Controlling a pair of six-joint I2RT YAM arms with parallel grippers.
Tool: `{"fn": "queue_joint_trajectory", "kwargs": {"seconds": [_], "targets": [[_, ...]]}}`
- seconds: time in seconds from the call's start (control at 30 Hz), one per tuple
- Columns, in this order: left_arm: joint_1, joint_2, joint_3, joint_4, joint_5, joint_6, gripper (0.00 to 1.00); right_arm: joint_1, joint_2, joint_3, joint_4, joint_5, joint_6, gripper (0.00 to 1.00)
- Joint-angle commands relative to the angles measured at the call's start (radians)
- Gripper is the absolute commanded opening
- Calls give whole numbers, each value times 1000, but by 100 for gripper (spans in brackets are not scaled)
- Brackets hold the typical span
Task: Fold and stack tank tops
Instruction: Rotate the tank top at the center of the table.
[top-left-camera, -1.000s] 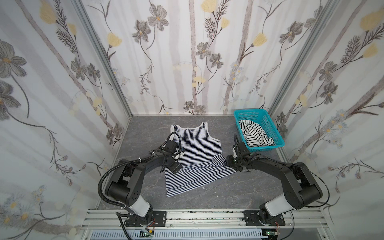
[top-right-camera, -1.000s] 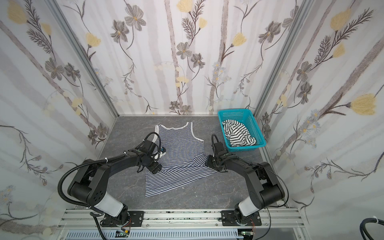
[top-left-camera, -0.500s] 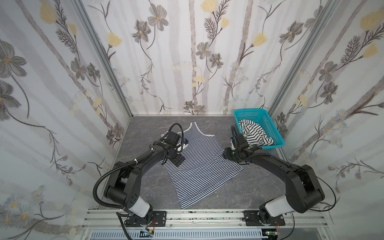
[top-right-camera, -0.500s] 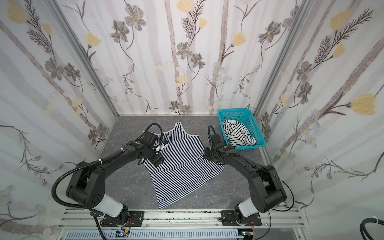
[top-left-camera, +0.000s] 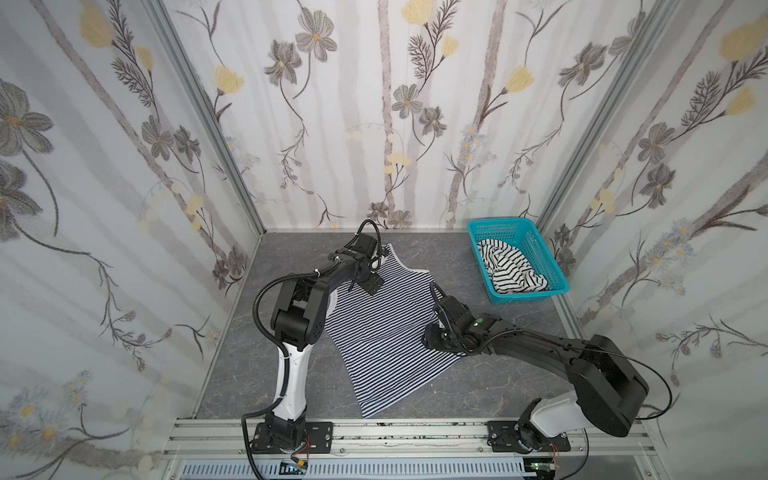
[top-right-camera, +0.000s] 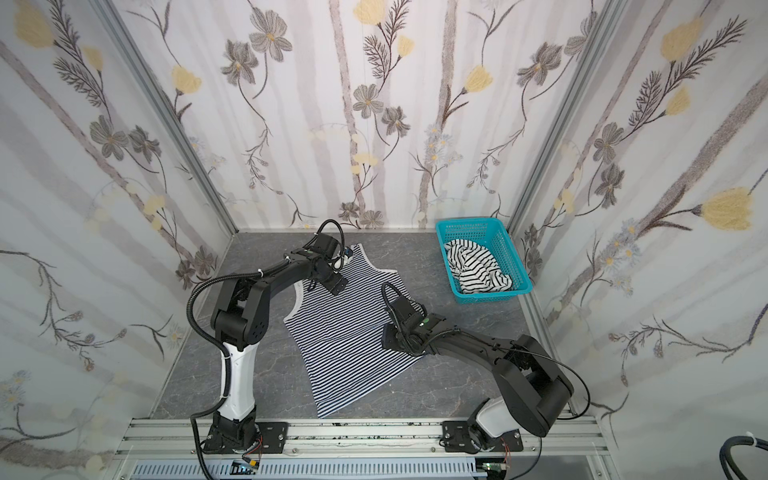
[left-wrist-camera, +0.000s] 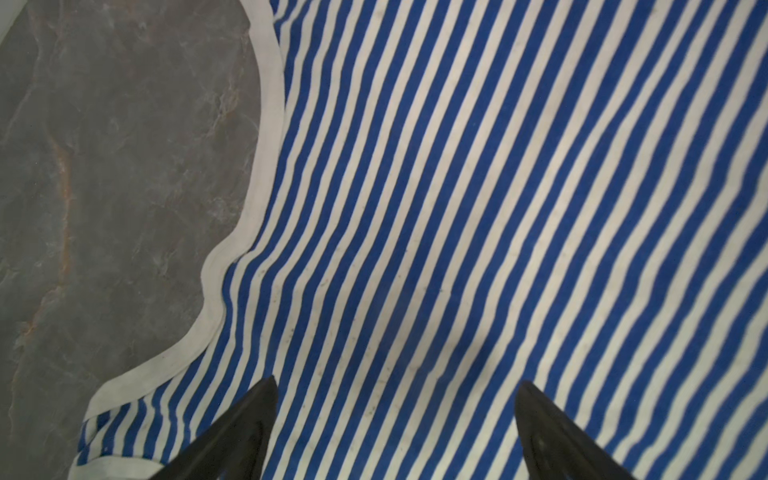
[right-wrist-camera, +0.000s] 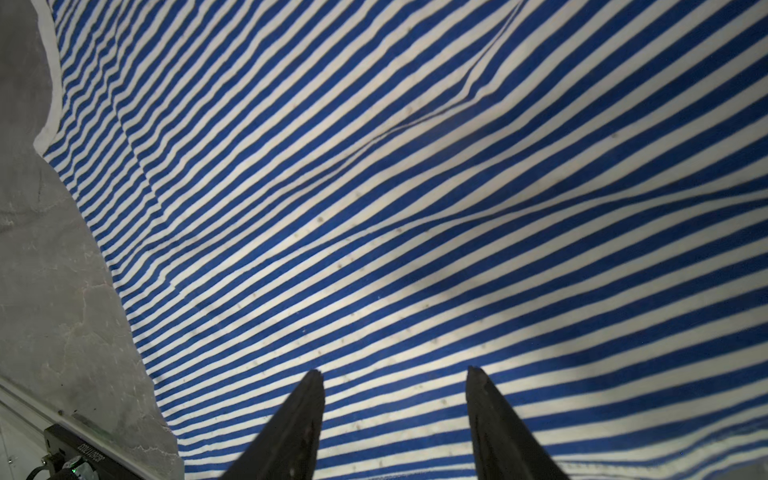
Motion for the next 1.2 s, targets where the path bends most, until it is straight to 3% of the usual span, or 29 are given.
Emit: {"fn": "queue_joint_trajectory", "kwargs": {"seconds": [0.0, 0.3, 0.6, 0.9, 1.17], "targets": [[6, 23, 23, -11, -32, 7, 91, 13, 27, -18, 78, -7, 44, 57], [43, 18, -7, -11, -111, 11, 91, -10, 80, -39, 99, -39, -2, 57], [106, -68, -153, -9, -136, -1, 91, -180, 105, -54, 89, -78, -108, 57], [108, -269, -410, -9, -50, -68, 92, -326, 240, 158, 42, -100, -184, 57], [97, -375, -544, -5, -14, -108, 94, -366, 437, 425, -39, -105, -231, 57]]}}
